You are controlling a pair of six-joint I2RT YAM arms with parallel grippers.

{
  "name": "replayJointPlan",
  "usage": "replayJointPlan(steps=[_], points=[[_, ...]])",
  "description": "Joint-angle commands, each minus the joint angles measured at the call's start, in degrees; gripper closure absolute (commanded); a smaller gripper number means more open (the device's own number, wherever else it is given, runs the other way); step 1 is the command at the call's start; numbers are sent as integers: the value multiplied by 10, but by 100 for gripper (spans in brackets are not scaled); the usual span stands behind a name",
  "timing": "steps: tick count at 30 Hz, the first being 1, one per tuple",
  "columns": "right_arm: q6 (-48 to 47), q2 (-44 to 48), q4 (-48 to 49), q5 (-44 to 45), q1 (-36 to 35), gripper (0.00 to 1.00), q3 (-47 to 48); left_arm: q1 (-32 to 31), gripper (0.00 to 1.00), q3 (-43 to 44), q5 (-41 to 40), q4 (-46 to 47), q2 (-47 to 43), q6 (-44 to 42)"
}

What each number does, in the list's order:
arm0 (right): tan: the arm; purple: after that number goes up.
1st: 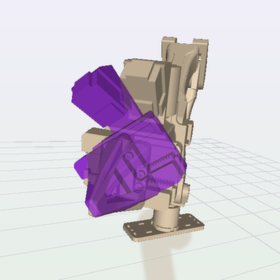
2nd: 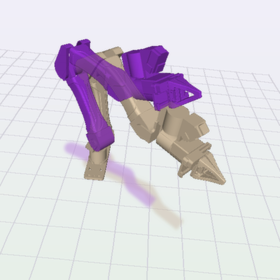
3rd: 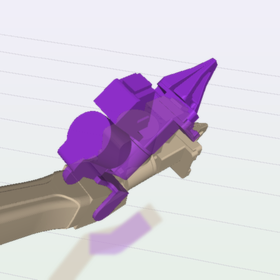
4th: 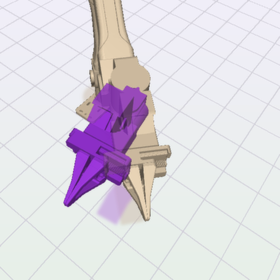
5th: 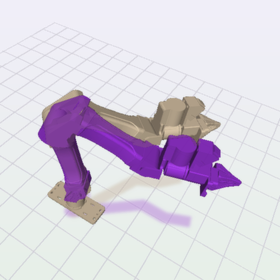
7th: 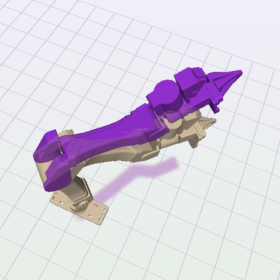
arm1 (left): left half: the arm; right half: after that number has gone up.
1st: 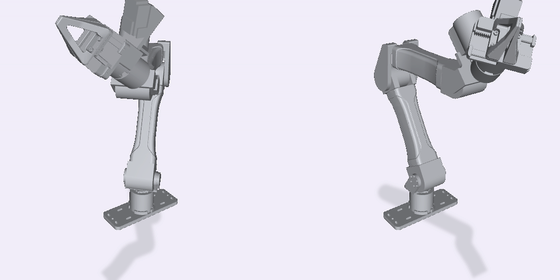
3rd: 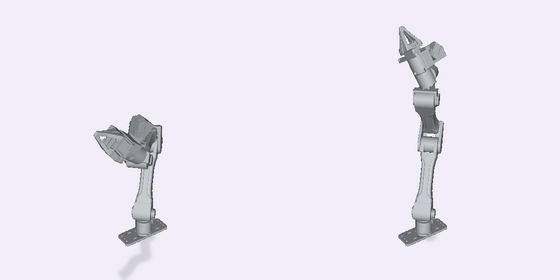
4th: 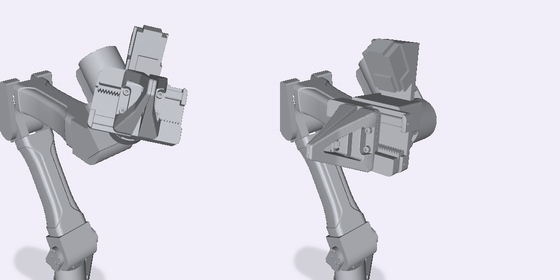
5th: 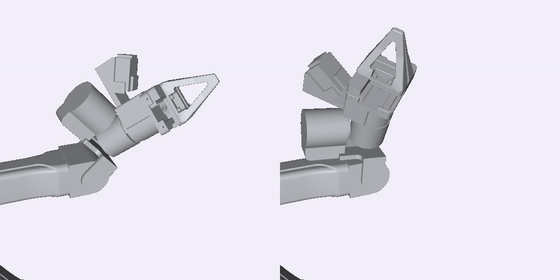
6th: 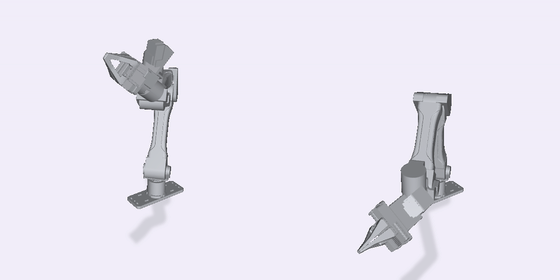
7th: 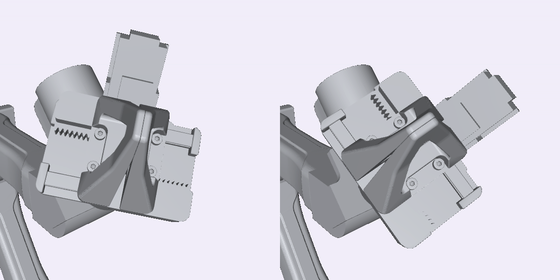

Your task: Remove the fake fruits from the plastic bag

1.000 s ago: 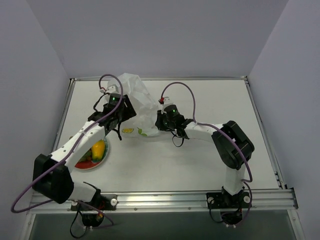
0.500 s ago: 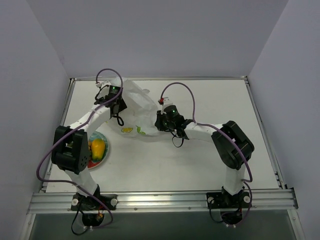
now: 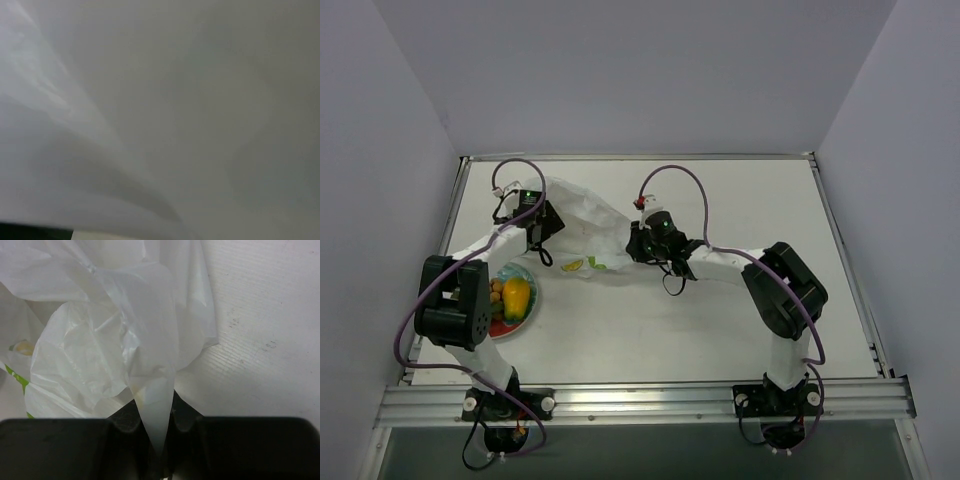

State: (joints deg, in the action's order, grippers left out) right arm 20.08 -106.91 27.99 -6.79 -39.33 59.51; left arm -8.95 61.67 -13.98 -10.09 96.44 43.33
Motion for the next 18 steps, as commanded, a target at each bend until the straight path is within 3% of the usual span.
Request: replayJointPlan(steps=[1, 10, 16, 18], points=[[-6, 15, 5, 5, -1, 92, -1, 17, 4, 25, 9, 44, 9, -7], [-14, -17, 6, 5, -17, 92, 12, 15, 6, 48, 26, 138, 23, -30], [-13, -28, 5, 5, -19, 92, 17, -31, 0, 41, -3, 121, -23, -53], [-12, -29, 7, 6, -19, 92, 16, -39, 9, 33, -6, 109, -45, -51]])
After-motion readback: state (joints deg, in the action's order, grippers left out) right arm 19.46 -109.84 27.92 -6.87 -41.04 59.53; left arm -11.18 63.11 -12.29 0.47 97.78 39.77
